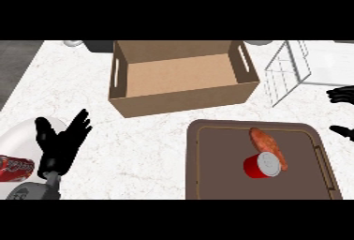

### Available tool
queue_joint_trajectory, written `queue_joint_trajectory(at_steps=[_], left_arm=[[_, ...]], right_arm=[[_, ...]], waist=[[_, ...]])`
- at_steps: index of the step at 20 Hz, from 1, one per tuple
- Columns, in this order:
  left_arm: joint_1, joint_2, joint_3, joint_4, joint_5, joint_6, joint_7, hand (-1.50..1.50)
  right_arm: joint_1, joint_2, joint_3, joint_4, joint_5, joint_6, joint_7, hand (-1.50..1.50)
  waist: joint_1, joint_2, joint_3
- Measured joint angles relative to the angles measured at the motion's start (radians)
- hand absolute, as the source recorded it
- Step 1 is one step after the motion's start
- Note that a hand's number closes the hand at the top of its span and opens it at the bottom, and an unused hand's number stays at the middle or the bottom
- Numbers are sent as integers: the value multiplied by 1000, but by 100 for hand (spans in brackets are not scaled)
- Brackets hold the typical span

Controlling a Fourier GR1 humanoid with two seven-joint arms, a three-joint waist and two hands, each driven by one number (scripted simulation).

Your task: Pick the sweet potato from the tray and place it in the tiered shelf

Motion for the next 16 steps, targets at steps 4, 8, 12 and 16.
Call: queue_joint_trajectory(at_steps=[4,8,12,16], left_arm=[[-9,-15,-5,3,-7,2,13,0],[8,-26,1,3,-12,1,4,0],[24,-21,9,-18,-17,1,17,0],[17,-29,24,-11,-29,1,30,0]], right_arm=[[-52,-58,38,74,48,152,-97,-150],[-93,-107,84,60,82,222,-72,-150],[-126,-137,127,-33,93,271,14,-150],[-139,-126,140,-145,92,291,140,-150]], waist=[[-1,-4,-1],[-9,-11,-1],[-19,-16,-3],[-29,-19,-4]])
